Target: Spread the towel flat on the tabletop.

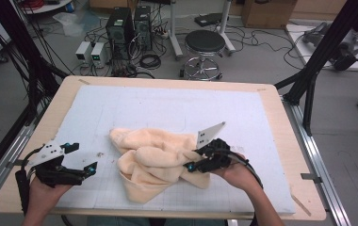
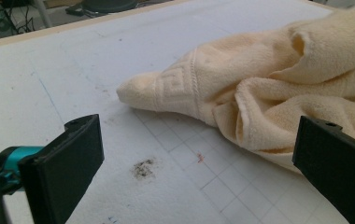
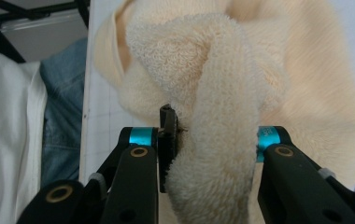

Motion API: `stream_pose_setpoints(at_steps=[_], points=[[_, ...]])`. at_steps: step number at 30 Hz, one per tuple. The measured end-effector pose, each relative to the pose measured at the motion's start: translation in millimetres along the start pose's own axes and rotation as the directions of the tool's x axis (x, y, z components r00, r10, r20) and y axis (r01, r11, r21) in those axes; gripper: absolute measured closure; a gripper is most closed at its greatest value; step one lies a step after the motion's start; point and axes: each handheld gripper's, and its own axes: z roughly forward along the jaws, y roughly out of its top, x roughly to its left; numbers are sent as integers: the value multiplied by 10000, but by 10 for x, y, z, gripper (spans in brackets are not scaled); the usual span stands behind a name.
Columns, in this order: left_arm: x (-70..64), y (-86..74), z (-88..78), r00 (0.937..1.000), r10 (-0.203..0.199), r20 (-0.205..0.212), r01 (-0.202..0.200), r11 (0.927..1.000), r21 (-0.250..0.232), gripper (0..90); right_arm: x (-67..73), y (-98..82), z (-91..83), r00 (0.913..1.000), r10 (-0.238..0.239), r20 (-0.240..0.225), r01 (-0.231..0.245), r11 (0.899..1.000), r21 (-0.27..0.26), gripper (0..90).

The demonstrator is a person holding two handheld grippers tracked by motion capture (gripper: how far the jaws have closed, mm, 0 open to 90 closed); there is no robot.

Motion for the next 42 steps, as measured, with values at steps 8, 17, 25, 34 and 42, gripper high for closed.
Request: stream_pose_setpoints(at_steps=[8, 17, 25, 34, 42], points=[[-50, 82, 84, 9998, 116, 177, -115, 9999, -57, 25, 31, -28, -221, 9961, 282, 841, -240, 9985, -502, 428], [-212, 275, 278, 9964, 498, 691, -482, 9985, -252, 25, -148, 153, -559, 9889, 371, 1438, -176, 9908, -1344, 412], [-310, 321, 448, 9909, 712, 1138, -723, 9974, 56, 25, -205, -20, 79, 9959, 714, 552, -694, 9969, -370, 427], [-330, 309, 469, 9893, 718, 1270, -749, 9970, 197, 25, 49, -65, 392, 9976, -441, -540, 467, 9977, 483, 896], [-371, 332, 539, 9873, 744, 1403, -795, 9964, 309, 25, 178, 31, 214, 9972, -713, 205, 718, 9972, -214, 648]])
